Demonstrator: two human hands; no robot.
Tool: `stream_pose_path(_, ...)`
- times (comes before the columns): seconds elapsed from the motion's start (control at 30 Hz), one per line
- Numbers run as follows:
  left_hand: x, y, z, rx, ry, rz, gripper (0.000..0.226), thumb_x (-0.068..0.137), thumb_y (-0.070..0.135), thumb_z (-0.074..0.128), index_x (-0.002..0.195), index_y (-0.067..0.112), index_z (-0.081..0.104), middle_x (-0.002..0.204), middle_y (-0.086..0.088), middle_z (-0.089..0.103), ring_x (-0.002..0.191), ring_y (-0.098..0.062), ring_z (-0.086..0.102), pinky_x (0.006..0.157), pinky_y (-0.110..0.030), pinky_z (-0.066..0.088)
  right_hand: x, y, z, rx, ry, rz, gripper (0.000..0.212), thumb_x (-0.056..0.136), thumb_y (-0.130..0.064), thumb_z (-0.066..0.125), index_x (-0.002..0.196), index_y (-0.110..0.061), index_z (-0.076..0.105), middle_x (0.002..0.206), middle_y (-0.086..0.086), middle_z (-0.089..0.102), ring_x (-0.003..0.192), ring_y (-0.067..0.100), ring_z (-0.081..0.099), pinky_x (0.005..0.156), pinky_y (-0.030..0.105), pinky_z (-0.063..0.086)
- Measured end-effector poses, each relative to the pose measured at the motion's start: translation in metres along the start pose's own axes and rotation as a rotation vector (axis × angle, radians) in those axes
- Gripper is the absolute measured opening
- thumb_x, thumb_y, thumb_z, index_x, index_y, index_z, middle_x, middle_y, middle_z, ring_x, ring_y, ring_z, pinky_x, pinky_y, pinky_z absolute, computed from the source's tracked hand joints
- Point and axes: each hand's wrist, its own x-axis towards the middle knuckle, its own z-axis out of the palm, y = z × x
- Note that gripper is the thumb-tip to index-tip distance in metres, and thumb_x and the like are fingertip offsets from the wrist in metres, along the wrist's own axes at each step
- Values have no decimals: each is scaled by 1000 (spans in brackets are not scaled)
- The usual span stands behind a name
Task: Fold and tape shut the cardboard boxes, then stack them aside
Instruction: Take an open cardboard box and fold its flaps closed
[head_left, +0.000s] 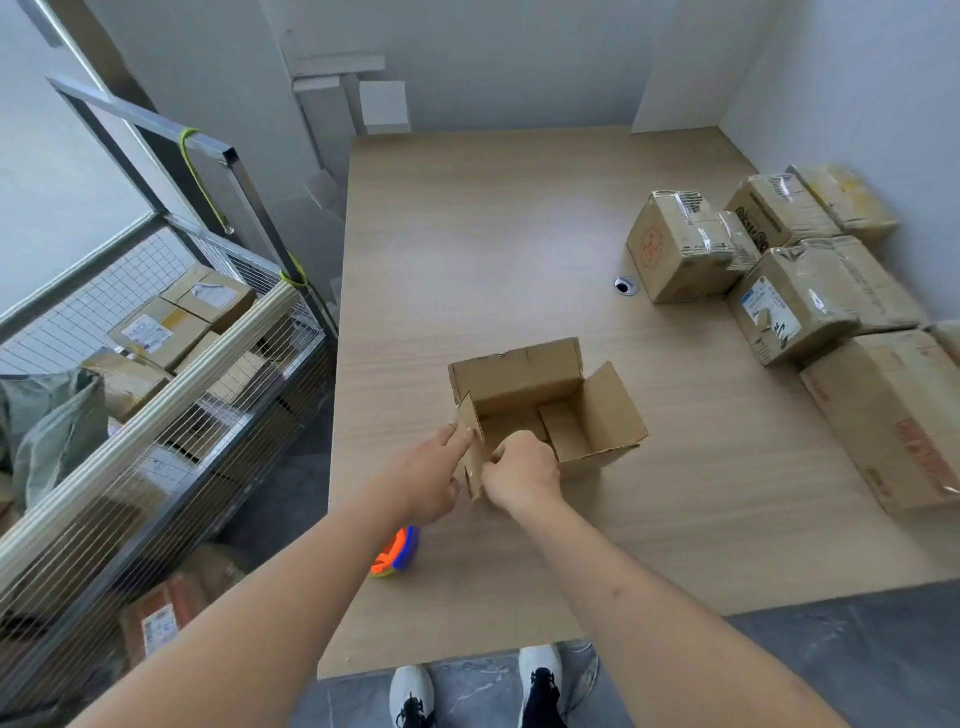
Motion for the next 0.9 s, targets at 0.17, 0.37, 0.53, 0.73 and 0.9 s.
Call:
stream_pose_path(0.17, 9, 12, 20, -169, 143, -69, 70, 102, 9, 41, 164, 19, 9, 169, 0, 16, 152, -26, 26, 120, -38, 29, 16, 18, -5, 371, -278, 48, 36, 61, -15, 47, 85, -15, 75, 92, 7, 77, 78, 30, 75, 79, 48, 64)
stream_pose_path(0.37, 19, 28, 34, -339, 285, -114, 55, 108, 18, 37, 161, 22, 22, 148, -3, 45, 127, -31, 49, 105, -38, 40, 19, 33, -39, 517, -476, 65, 19, 97, -4, 47, 105, -17, 59, 104, 7, 65, 76, 30, 74, 64, 37, 62)
stream_pose_path(0.53, 30, 43, 39, -303, 203, -146, 53, 108, 25, 42, 160, 19, 30, 164, -5, 27, 149, -26, 30, 117, -30, 25, 50, 75, -79, -190, 260, -351, 19, 91, -23, 67, 107, -33, 69, 112, -10, 61, 99, 16, 61, 81, 28, 50)
stream_pose_path(0.73, 32, 64, 44, -335, 23, -253, 79, 100, 65, 43, 163, 22, 23, 169, 6, -20, 157, -26, 13, 125, -39, 18, 61, 119, -98, -357, 204, -238, 45, 92, -40, 67, 134, -29, 55, 132, 5, 45, 118, 30, 54, 101, 39, 45)
stream_pose_path(0.9, 28, 67, 48, -289, -31, -250, 111, 75, 78, 69, 162, 26, 25, 168, 4, -24, 154, -24, 21, 121, -35, 26, 56, 130, -87, -201, -82, -427, 70, 100, -51, 52, 160, -39, 19, 144, 2, 54, 129, 29, 54, 103, 40, 46)
